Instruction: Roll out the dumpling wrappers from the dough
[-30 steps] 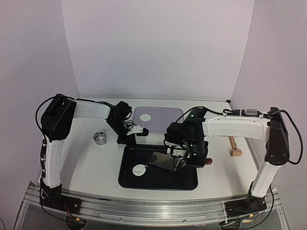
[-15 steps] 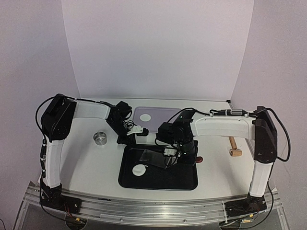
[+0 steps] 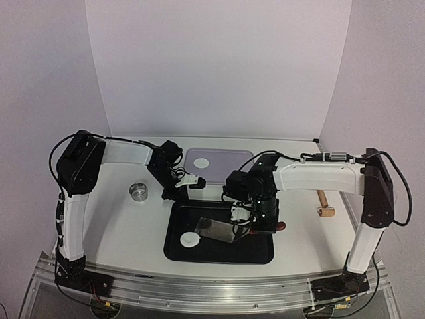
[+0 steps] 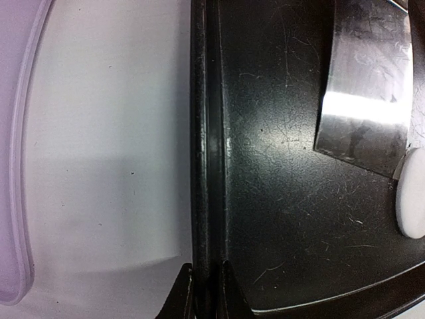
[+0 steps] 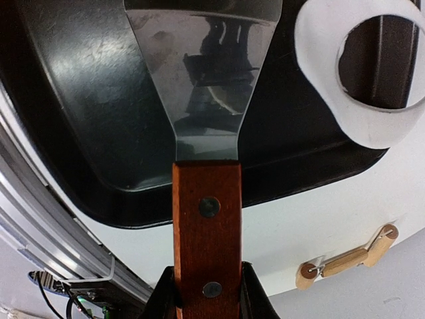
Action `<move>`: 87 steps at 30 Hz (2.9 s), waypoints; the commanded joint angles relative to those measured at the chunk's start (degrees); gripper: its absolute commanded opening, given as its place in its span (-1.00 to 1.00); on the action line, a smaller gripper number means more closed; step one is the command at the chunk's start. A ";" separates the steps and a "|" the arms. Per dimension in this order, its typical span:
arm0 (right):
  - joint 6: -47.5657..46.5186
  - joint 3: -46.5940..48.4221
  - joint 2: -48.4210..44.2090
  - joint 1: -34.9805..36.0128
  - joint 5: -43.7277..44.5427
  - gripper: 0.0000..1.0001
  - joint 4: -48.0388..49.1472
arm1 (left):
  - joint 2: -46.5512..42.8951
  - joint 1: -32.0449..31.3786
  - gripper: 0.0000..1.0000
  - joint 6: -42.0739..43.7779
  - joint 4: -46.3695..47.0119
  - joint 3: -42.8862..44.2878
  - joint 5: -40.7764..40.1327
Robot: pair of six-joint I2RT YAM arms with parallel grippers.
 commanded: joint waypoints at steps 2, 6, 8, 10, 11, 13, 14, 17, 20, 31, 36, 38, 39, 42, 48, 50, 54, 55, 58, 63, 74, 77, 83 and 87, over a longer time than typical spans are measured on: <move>-1.23 -0.57 -3.99 0.46 -6.50 -1.00 -3.19 | -0.79 0.25 -1.00 3.16 1.79 1.05 -2.84; -1.69 0.34 -3.19 1.50 -6.97 -1.00 -3.38 | -0.70 0.27 -1.00 3.16 1.76 1.04 -2.78; -2.07 0.82 -2.66 2.23 -7.19 -1.00 -3.68 | -0.75 0.26 -1.00 3.16 1.70 1.01 -2.89; -2.35 1.17 -2.23 2.86 -7.04 -1.00 -4.17 | -0.89 0.27 -1.00 3.20 1.70 0.96 -3.06; -2.49 1.21 -2.19 3.18 -6.49 -1.00 -4.57 | -0.97 0.27 -1.00 3.27 1.70 0.92 -3.10; -2.83 1.15 -2.25 3.80 -5.05 -1.00 -5.09 | -1.08 0.23 -1.00 3.38 1.71 0.81 -3.10; -2.97 1.16 -2.26 4.23 -3.86 -1.00 -5.46 | -1.13 0.26 -1.00 3.47 1.78 0.76 -3.11; -3.36 1.86 -1.88 5.37 -1.94 -1.00 -6.46 | -1.03 0.21 -1.00 3.51 1.89 0.83 -3.10; -3.49 3.26 -1.19 6.46 -0.47 -1.00 -7.41 | -0.97 0.26 -1.00 3.45 1.89 0.96 -3.04; -1.84 10.09 3.94 7.18 -1.70 -1.00 -7.48 | -0.96 0.28 -1.00 3.32 1.88 1.40 -2.77; -1.45 10.62 4.77 7.20 -4.14 -1.00 -6.41 | -1.17 0.26 -1.00 3.46 1.78 1.12 -2.88; -2.12 10.26 4.44 7.53 -5.13 -1.00 -6.31 | -1.20 0.26 -1.00 3.59 1.79 1.01 -3.00; -2.60 10.04 4.19 7.96 -5.58 -1.00 -6.17 | -1.16 0.24 -1.00 3.58 1.79 1.01 -3.02; -3.27 10.12 3.78 9.52 -6.48 -1.00 -5.69 | -1.15 0.24 -1.00 3.68 1.87 1.06 -3.04; -3.45 10.51 4.40 10.55 -6.25 -1.00 -4.38 | -0.97 0.26 -1.00 3.46 1.67 1.49 -2.91; -2.85 10.76 4.64 10.54 -6.21 -1.00 -2.77 | -0.91 0.25 -1.00 3.42 1.61 1.47 -2.81; -0.68 11.61 6.47 10.41 -6.90 -1.00 0.22 | -0.80 0.28 -1.00 2.92 1.47 1.66 -2.60; 0.13 11.36 6.76 10.37 -7.14 -1.00 1.13 | -0.74 0.27 -1.00 2.65 1.31 1.79 -2.58; 1.97 9.19 6.32 9.69 -8.20 -1.00 4.20 | -0.74 0.24 -1.00 2.24 0.70 2.02 -2.40; 3.55 6.07 4.12 8.83 -9.73 -1.00 8.28 | -0.96 0.22 -1.00 1.17 0.75 1.59 -2.17; 6.06 -1.17 -2.06 7.38 -14.74 -1.00 13.30 | -1.40 0.25 -1.00 0.92 0.43 0.54 -2.58; 7.13 -3.47 -4.25 6.73 -16.27 -1.00 14.70 | -1.13 0.26 -1.00 0.88 0.50 0.63 -2.73; 8.09 -5.07 -5.36 6.22 -16.56 -1.00 15.65 | -0.43 0.27 -1.00 -0.06 0.36 1.62 -2.46; 9.32 -7.03 -8.73 4.58 -14.85 -1.00 15.60 | -0.46 0.23 -1.00 -0.94 0.39 1.48 -2.99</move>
